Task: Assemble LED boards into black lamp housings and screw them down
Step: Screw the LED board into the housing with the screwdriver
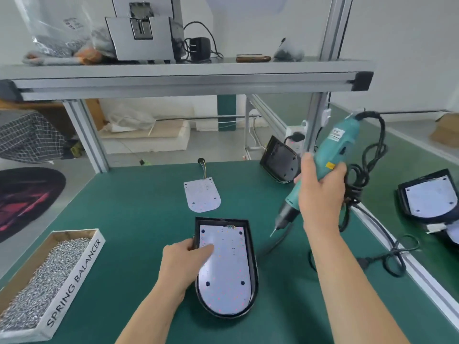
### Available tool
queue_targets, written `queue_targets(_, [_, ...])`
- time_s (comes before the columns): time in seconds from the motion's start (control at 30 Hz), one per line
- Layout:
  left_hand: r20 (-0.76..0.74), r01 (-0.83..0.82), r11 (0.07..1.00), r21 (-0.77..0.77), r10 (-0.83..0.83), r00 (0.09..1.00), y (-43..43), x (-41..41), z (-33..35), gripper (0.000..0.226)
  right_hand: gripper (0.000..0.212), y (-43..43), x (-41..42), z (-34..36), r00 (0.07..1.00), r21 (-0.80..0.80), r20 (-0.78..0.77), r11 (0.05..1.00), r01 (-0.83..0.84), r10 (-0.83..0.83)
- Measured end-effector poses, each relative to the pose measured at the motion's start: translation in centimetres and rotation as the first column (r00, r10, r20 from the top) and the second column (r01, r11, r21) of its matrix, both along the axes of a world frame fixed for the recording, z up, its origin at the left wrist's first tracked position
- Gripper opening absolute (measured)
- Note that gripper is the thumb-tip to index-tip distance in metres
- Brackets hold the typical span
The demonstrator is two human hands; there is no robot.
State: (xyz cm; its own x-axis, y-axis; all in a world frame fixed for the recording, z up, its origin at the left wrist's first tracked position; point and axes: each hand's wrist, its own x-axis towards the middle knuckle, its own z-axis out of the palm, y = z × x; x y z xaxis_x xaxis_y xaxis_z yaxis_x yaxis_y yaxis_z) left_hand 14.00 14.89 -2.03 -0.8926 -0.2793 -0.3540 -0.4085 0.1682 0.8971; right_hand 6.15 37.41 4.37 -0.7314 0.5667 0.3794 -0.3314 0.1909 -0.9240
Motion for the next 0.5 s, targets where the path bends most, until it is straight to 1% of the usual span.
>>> queue_targets(0.07, [-0.008,0.002,0.998,0.066,-0.001,1.0,0.2,-0.3,0.2,0.026,0.038,3.0,-0.1,-2.6,0.985,-0.029,0.137,0.994,0.108,-0.103])
queue_targets(0.13, [0.012,-0.003,0.994,0.114,0.002,1.0,0.5,-0.8,0.5,0.012,0.042,5.4,0.2,-5.3,0.945,-0.035,0.274,0.98,0.194,-0.177])
queue_targets(0.2, [0.031,0.005,0.987,0.162,-0.01,0.999,0.8,-1.1,0.9,0.01,0.05,6.8,0.4,-7.6,0.897,-0.029,0.394,0.973,0.23,-0.2])
queue_targets(0.27, [0.059,0.029,0.978,0.209,-0.042,0.997,1.2,-1.1,1.4,0.013,0.053,7.1,0.5,-8.8,0.857,0.041,0.466,0.973,0.226,-0.218])
queue_targets(0.33, [0.08,0.039,0.961,0.275,-0.063,0.995,1.5,-1.2,1.5,0.018,0.061,6.7,0.6,-9.0,0.84,0.155,0.486,0.97,0.19,-0.242])
queue_targets(0.4, [0.06,0.045,0.938,0.343,-0.07,0.996,2.0,-1.0,1.5,0.021,0.07,6.2,0.8,-8.9,0.827,0.295,0.479,0.941,0.163,-0.294])
queue_targets(0.43, [0.037,0.043,0.928,0.371,-0.061,0.997,2.2,-0.9,1.5,0.022,0.07,6.0,0.9,-8.8,0.829,0.367,0.458,0.917,0.154,-0.322])
queue_targets(0.5, [-0.034,0.038,0.907,0.419,-0.026,0.999,2.5,-0.6,1.7,0.022,0.063,5.7,1.1,-8.7,0.849,0.529,0.407,0.845,0.082,-0.337])
